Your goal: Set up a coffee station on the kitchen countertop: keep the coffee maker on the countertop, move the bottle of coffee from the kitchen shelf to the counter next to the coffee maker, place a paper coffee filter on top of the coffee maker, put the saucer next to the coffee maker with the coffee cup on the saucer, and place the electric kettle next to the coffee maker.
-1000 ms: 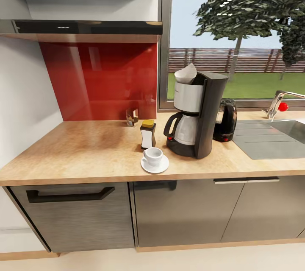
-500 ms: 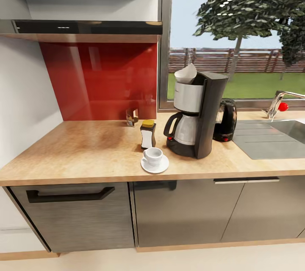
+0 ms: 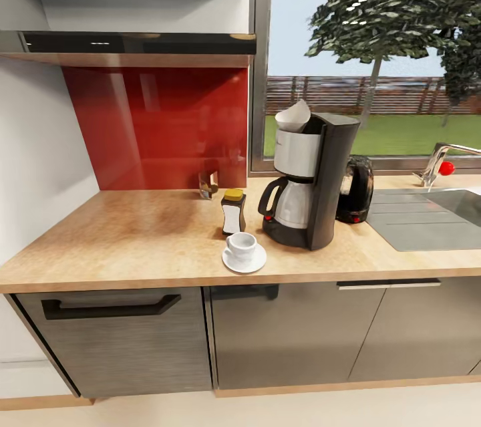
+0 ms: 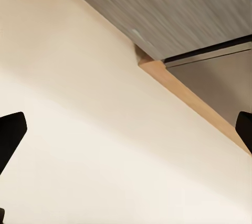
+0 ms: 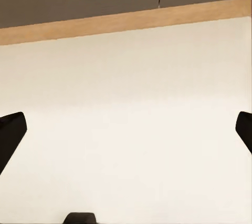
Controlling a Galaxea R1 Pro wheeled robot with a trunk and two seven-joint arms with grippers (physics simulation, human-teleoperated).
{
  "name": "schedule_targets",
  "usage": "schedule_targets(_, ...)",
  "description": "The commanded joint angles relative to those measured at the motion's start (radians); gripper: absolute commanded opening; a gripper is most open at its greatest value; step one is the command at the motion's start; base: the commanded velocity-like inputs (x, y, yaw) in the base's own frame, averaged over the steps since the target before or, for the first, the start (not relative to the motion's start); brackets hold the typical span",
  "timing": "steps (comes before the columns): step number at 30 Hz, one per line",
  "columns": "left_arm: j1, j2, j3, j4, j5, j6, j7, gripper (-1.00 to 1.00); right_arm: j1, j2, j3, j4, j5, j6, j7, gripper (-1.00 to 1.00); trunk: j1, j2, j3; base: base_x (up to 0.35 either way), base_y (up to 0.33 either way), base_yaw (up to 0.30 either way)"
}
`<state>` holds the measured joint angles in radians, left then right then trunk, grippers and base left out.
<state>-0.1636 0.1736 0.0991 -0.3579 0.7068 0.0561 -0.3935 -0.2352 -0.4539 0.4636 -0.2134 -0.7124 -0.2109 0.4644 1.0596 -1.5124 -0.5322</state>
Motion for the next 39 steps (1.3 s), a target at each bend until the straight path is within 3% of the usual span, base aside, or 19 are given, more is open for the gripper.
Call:
schedule_targets(1,-0.001,-0.001,0.003,0.001,0.008,0.005,-0.005,1.00,-0.001,0.020,0.008,0.001,-0.009,-0.004,-0.040,1.00,0.000,-0.001,-0.001,0.000,0.000,0.000)
schedule_targets(4,-0.001,-0.006,0.003,0.002,0.008,0.004,-0.004,1.00,-0.001,0.054,0.008,0.003,-0.008,-0.004,-0.101,1.00,0.000,-0.001,-0.001,0.000,0.000,0.000)
schedule_targets(7,-0.001,-0.013,0.002,0.002,0.008,0.001,-0.001,1.00,-0.001,0.100,0.008,0.007,-0.006,-0.005,-0.206,1.00,0.000,-0.001,-0.001,0.000,0.000,0.000)
schedule_targets(16,-0.001,-0.014,0.003,0.002,0.008,0.000,0.000,1.00,-0.002,0.128,0.006,0.044,-0.007,-0.004,-0.231,1.00,0.000,-0.001,-0.001,0.000,0.000,0.000)
schedule_targets(19,-0.001,-0.014,0.004,0.002,0.008,-0.001,0.001,1.00,-0.002,0.164,0.006,0.144,-0.008,-0.003,-0.232,1.00,0.000,-0.001,-0.001,0.000,0.000,0.000)
schedule_targets(21,-0.001,-0.015,0.003,0.015,0.008,-0.002,0.000,1.00,-0.001,0.225,0.005,0.218,-0.009,-0.002,-0.233,1.00,0.000,-0.001,-0.001,0.000,0.000,0.000)
schedule_targets(25,-0.001,-0.020,0.002,0.021,0.008,-0.002,0.000,1.00,-0.001,0.252,0.006,0.233,-0.010,-0.002,-0.233,1.00,0.000,-0.001,-0.001,0.000,0.000,0.000)
schedule_targets(39,-0.001,-0.030,0.004,0.023,0.008,-0.005,0.001,1.00,-0.002,0.266,0.004,0.240,-0.010,-0.004,-0.233,1.00,0.000,-0.001,-0.001,0.000,0.000,0.000)
